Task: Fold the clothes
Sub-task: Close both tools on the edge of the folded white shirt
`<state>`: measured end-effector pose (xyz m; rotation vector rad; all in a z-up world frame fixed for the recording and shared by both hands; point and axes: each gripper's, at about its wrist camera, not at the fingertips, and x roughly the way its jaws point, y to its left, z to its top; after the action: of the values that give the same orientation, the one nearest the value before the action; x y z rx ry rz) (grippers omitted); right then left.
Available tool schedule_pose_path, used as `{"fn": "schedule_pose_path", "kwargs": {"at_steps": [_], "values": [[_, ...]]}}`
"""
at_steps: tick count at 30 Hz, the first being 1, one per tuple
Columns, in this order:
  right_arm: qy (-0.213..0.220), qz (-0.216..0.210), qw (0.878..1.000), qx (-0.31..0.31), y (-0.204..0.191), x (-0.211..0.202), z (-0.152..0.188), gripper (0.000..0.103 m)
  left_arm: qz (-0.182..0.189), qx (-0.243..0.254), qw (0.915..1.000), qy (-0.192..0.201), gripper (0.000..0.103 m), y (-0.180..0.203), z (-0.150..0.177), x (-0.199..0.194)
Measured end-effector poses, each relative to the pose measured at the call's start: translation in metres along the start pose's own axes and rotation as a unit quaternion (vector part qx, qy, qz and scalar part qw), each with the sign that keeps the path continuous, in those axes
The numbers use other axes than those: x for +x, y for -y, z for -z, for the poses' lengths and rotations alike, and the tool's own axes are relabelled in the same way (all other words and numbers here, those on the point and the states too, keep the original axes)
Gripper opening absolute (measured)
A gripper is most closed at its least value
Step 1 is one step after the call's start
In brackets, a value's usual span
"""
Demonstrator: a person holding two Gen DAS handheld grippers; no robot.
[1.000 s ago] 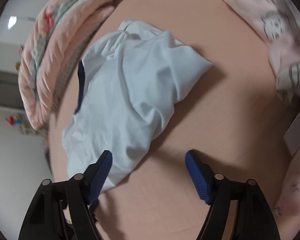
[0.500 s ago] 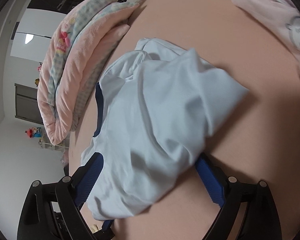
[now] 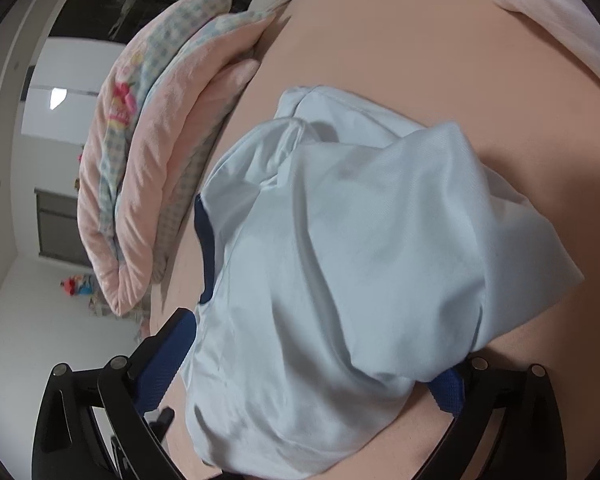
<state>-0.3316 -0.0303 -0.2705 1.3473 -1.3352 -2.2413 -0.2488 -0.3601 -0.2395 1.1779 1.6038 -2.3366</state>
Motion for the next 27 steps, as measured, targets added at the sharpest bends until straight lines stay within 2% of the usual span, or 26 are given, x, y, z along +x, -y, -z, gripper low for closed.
{"fn": "schedule_pose_path", "kwargs": {"at_steps": [4, 7, 11, 12, 14, 15, 16, 17, 18, 22, 27], "values": [[0.005, 0.022, 1.000, -0.009, -0.004, 0.003, 0.002, 0.103, 0.002, 0.024, 0.9997, 0.010, 0.103, 0.002, 0.006, -0.002], [0.012, 0.035, 0.999, -0.021, -0.006, 0.003, 0.005, 0.102, 0.007, 0.035, 0.9994, 0.001, 0.103, 0.002, 0.007, -0.002], [0.019, 0.082, 0.995, -0.045, -0.016, 0.008, 0.011, 0.098, 0.010, 0.023, 0.9996, -0.010, 0.102, -0.001, 0.004, -0.002], [0.020, 0.098, 0.994, -0.052, -0.019, 0.010, 0.013, 0.097, 0.004, 0.020, 0.9997, -0.010, 0.099, -0.002, 0.004, -0.003], [0.025, 0.142, 0.987, -0.074, -0.026, 0.013, 0.017, 0.088, -0.008, 0.015, 0.9998, -0.007, 0.090, -0.003, 0.004, -0.004], [0.027, 0.164, 0.982, -0.086, -0.030, 0.014, 0.019, 0.084, -0.016, 0.014, 0.9998, -0.004, 0.077, -0.004, 0.005, -0.005], [0.030, 0.185, 0.977, -0.097, -0.033, 0.016, 0.021, 0.073, -0.023, 0.013, 0.9996, -0.001, 0.066, -0.006, 0.005, -0.006], [0.032, 0.204, 0.973, -0.107, -0.036, 0.017, 0.023, 0.064, -0.031, 0.012, 0.9994, 0.003, 0.062, -0.007, 0.006, -0.008], [0.037, 0.210, 0.970, -0.114, -0.036, 0.016, 0.025, 0.061, -0.039, 0.011, 0.9992, 0.006, 0.056, -0.009, 0.007, -0.009], [0.034, 0.193, 0.972, -0.130, -0.027, 0.008, 0.024, 0.049, -0.059, 0.012, 0.9982, 0.008, 0.039, -0.011, 0.008, -0.011], [0.021, 0.174, 0.976, -0.131, -0.023, 0.002, 0.017, 0.038, -0.111, 0.057, 0.9920, 0.020, 0.031, 0.004, 0.014, -0.009]]}}
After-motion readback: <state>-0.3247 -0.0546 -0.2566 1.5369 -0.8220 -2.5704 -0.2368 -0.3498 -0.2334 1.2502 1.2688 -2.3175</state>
